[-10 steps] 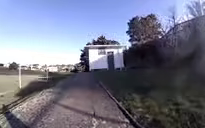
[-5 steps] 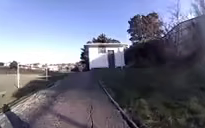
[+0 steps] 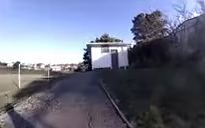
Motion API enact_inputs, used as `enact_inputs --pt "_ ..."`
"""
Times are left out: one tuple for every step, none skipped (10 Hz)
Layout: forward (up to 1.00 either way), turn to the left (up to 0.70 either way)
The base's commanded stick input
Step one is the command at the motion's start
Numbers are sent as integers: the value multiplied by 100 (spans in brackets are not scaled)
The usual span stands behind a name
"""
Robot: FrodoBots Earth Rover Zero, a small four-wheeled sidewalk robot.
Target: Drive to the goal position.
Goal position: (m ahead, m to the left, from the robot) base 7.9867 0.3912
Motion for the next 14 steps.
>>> enact_inputs --pt "50 0" --pt "50 0" --pt "50 0" --pt "50 0" --pt "50 0" --pt "50 0" --pt "50 0" --pt "50 0" --pt "50 0" --pt "50 0" --pt "50 0" --pt "50 0" --pt "50 0" --pt "50 0"
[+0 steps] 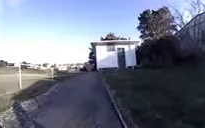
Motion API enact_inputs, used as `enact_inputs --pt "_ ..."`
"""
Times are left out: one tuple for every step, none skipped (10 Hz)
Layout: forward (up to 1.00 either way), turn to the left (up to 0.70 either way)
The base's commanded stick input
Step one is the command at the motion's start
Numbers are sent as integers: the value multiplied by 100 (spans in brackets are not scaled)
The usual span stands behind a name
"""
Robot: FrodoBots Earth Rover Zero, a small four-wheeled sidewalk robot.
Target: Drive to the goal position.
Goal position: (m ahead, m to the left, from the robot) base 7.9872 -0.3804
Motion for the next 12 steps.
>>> enact_inputs --pt "50 0" --pt "50 0" --pt "50 0" --pt "50 0" --pt "50 0" --pt "50 0" --pt "50 6" --pt "50 50" --pt "50 50" --pt "50 50" --pt "50 41" --pt "50 22"
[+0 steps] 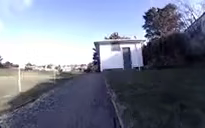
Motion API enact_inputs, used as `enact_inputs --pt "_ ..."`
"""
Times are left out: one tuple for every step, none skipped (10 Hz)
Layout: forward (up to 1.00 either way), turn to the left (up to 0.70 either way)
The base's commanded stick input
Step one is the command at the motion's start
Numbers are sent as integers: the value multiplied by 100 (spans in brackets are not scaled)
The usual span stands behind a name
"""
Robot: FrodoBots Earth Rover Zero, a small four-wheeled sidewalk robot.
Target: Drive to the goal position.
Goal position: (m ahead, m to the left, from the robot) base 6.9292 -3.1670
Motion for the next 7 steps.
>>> enact_inputs --pt "50 2" --pt "50 0" --pt "50 0" --pt "50 0" --pt "50 0" --pt "50 0" --pt "50 0"
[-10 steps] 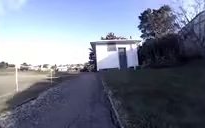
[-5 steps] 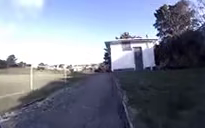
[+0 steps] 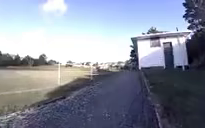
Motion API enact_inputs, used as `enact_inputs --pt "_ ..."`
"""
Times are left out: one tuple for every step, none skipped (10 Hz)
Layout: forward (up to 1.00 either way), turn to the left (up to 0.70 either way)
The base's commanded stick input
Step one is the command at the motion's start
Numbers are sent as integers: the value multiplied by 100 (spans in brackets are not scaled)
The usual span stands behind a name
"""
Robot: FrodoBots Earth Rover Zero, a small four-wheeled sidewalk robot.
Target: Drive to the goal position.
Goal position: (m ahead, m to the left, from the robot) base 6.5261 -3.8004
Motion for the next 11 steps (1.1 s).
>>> enact_inputs --pt "50 0" --pt "50 -48" --pt "50 -49" --pt "50 -49" --pt "50 -49" --pt "50 -20" --pt "50 0" --pt "50 0" --pt "50 0" --pt "50 0" --pt "50 0"
